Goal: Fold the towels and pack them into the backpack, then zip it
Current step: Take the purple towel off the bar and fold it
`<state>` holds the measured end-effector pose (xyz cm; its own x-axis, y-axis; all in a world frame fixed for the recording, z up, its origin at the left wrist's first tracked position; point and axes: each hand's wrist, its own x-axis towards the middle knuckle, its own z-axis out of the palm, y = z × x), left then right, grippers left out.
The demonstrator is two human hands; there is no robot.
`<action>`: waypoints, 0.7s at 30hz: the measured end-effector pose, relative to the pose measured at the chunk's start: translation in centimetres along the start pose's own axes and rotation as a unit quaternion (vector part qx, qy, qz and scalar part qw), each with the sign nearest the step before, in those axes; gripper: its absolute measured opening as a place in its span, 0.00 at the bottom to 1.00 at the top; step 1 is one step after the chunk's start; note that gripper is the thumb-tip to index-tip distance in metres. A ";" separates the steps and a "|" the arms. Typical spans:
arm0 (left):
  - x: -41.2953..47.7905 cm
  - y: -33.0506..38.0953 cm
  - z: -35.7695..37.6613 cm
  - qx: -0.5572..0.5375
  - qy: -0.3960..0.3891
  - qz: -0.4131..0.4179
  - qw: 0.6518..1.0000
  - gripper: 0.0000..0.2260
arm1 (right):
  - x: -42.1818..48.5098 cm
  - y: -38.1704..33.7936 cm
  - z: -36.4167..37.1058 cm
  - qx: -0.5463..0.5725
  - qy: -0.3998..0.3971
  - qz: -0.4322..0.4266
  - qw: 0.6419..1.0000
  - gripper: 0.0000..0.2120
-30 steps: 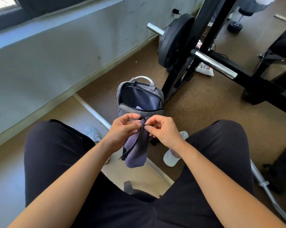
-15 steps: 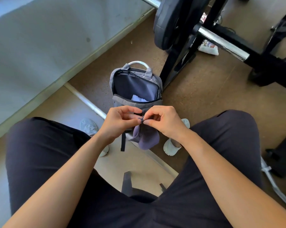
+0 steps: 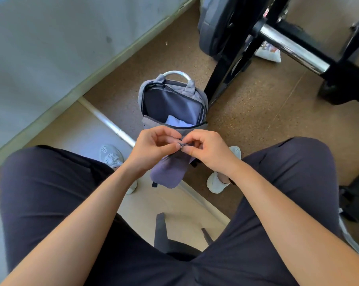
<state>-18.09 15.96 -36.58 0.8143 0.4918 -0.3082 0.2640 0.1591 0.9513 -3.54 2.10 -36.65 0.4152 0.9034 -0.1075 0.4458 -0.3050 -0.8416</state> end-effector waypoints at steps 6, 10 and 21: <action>0.2 -0.7 -0.2 0.049 -0.048 -0.035 0.997 0.09 | 0.0 -0.1 -0.4 -0.027 0.011 -0.014 0.999 0.04; 0.2 -2.0 -0.3 0.112 -0.092 -0.041 0.989 0.12 | -0.4 -0.2 -0.7 -0.002 0.040 -0.019 0.999 0.03; -0.4 -3.8 0.5 0.160 -0.113 0.022 0.980 0.09 | -2.3 -1.6 -2.8 0.076 0.134 0.030 0.988 0.02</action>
<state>-19.16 14.73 -40.06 0.9130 0.2835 -0.2933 0.3450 -0.1529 0.9261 -2.97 -0.35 -33.61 0.6408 0.7670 -0.0323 0.2993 -0.2883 -0.9096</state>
